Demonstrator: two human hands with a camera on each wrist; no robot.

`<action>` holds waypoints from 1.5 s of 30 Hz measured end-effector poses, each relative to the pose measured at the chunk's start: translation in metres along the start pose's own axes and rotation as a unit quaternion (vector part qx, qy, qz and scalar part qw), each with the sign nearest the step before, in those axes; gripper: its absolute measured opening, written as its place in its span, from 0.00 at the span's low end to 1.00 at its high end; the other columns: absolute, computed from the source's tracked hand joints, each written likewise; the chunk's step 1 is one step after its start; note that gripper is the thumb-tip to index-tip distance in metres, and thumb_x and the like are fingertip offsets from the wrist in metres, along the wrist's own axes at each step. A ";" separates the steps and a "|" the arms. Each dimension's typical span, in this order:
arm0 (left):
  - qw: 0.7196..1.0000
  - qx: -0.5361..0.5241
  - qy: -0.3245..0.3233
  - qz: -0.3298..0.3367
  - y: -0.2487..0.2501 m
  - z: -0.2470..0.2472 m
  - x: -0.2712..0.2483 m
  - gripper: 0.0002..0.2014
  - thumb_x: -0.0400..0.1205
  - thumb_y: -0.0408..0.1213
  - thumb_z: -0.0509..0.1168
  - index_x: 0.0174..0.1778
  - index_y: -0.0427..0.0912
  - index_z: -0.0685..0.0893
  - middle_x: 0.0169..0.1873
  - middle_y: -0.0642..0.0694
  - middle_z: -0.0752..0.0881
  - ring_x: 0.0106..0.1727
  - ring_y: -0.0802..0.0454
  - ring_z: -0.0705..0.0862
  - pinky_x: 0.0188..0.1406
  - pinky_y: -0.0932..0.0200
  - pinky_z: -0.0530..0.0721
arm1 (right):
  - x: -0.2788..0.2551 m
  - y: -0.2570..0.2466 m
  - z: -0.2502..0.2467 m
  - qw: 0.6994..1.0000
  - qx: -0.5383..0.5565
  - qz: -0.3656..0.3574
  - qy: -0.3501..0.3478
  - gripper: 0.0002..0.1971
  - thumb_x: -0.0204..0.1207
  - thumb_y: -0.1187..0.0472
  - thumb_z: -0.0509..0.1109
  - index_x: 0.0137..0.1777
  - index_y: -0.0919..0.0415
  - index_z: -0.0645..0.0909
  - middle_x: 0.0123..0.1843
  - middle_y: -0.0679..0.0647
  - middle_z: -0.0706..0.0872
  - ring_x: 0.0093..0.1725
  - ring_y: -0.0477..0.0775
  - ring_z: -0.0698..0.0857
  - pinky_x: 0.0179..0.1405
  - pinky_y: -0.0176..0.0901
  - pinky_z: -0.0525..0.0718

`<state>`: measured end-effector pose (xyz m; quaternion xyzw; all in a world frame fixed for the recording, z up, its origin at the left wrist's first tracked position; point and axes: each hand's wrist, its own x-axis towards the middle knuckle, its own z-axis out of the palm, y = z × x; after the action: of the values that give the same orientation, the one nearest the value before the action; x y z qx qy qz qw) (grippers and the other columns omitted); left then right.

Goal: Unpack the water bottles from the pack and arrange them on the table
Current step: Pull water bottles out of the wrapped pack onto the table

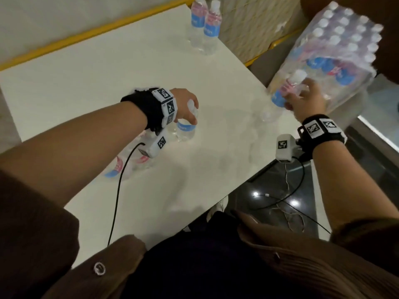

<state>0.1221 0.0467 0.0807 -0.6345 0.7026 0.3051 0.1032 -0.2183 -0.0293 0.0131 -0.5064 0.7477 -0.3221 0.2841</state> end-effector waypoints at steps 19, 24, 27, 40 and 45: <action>0.995 0.092 0.039 -0.006 -0.015 0.004 -0.014 0.31 0.79 0.48 0.67 0.76 0.42 0.68 0.73 0.41 0.73 0.70 0.41 0.76 0.64 0.52 0.75 | -0.182 -0.081 0.125 0.824 0.055 -0.100 -0.555 0.31 0.69 0.69 0.77 0.69 0.49 0.71 0.69 0.56 0.81 0.39 0.51 0.86 0.50 0.48 0.87; 0.992 0.075 0.089 0.045 0.016 -0.005 0.006 0.29 0.80 0.49 0.64 0.77 0.47 0.67 0.74 0.42 0.69 0.72 0.40 0.73 0.70 0.46 0.75 | -0.167 -0.084 0.127 0.841 0.012 -0.128 -0.525 0.31 0.70 0.63 0.78 0.71 0.50 0.72 0.69 0.55 0.79 0.49 0.55 0.85 0.62 0.51 0.82; 0.990 0.036 0.104 0.092 0.049 -0.005 0.026 0.28 0.80 0.47 0.65 0.76 0.47 0.69 0.75 0.44 0.69 0.74 0.42 0.70 0.72 0.46 0.72 | -0.127 -0.072 0.099 0.868 -0.003 -0.096 -0.487 0.27 0.71 0.62 0.77 0.70 0.55 0.74 0.67 0.55 0.80 0.55 0.53 0.83 0.61 0.49 0.83; 0.973 0.024 0.098 0.208 0.193 -0.021 0.151 0.25 0.81 0.45 0.64 0.75 0.51 0.71 0.82 0.42 0.53 0.84 0.43 0.50 0.80 0.47 0.60 | 0.083 0.021 -0.043 0.986 0.112 0.066 -0.103 0.22 0.75 0.70 0.69 0.69 0.62 0.75 0.69 0.56 0.79 0.56 0.52 0.80 0.51 0.48 0.84; 0.968 0.056 0.094 0.228 0.229 -0.027 0.192 0.24 0.80 0.45 0.65 0.74 0.56 0.74 0.84 0.45 0.43 0.84 0.41 0.41 0.81 0.42 0.58 | 0.132 0.028 -0.056 0.992 0.085 0.068 -0.070 0.29 0.72 0.63 0.75 0.73 0.60 0.71 0.71 0.55 0.77 0.67 0.59 0.79 0.65 0.60 0.81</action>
<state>-0.1234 -0.1250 0.0679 -0.4770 0.8511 0.2193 -0.0002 -0.3196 -0.1348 0.0145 -0.4502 0.7286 -0.3281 0.3985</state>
